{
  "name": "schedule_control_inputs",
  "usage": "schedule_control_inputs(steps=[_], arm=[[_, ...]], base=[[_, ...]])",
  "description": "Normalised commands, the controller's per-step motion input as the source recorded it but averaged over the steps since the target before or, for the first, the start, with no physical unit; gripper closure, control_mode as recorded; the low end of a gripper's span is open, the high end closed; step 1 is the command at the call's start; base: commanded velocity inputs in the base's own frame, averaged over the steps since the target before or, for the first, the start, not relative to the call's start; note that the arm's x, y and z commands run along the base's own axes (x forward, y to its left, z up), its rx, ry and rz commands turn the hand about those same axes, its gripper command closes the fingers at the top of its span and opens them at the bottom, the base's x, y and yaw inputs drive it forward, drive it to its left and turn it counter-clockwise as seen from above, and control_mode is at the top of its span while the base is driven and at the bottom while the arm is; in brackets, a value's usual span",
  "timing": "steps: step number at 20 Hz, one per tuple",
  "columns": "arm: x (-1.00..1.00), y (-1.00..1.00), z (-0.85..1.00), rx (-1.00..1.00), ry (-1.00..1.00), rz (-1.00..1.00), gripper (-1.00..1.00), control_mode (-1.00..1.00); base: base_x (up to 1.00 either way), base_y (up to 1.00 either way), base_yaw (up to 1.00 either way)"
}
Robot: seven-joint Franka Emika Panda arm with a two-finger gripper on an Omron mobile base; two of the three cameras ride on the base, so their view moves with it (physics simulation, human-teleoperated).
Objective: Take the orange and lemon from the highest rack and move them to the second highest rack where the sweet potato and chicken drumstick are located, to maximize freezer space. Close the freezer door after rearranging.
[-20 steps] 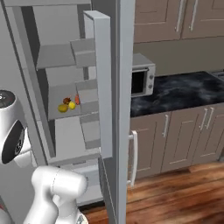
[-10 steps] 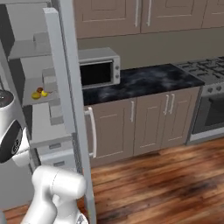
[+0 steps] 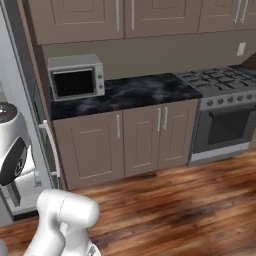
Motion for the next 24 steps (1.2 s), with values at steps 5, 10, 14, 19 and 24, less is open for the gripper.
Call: schedule_control_inputs(steps=[5, 10, 14, 19, 24], arm=[[0.00, 0.00, 0.00, 0.00, 0.00, 0.00, -1.00, 1.00], [0.00, 0.00, 0.00, 0.00, 0.00, 0.00, -1.00, 1.00], [0.00, 0.00, 0.00, 0.00, 0.00, 0.00, -1.00, 1.00], [0.00, 0.00, 0.00, 0.00, 0.00, 0.00, -1.00, 1.00], [0.00, 0.00, 0.00, 0.00, 0.00, 0.00, -1.00, 1.00]], base=[[0.29, -0.70, 0.36], [0.53, -0.49, 0.53], [0.52, -0.40, 0.63], [0.49, -0.37, 0.64], [0.43, -0.27, 0.64]])
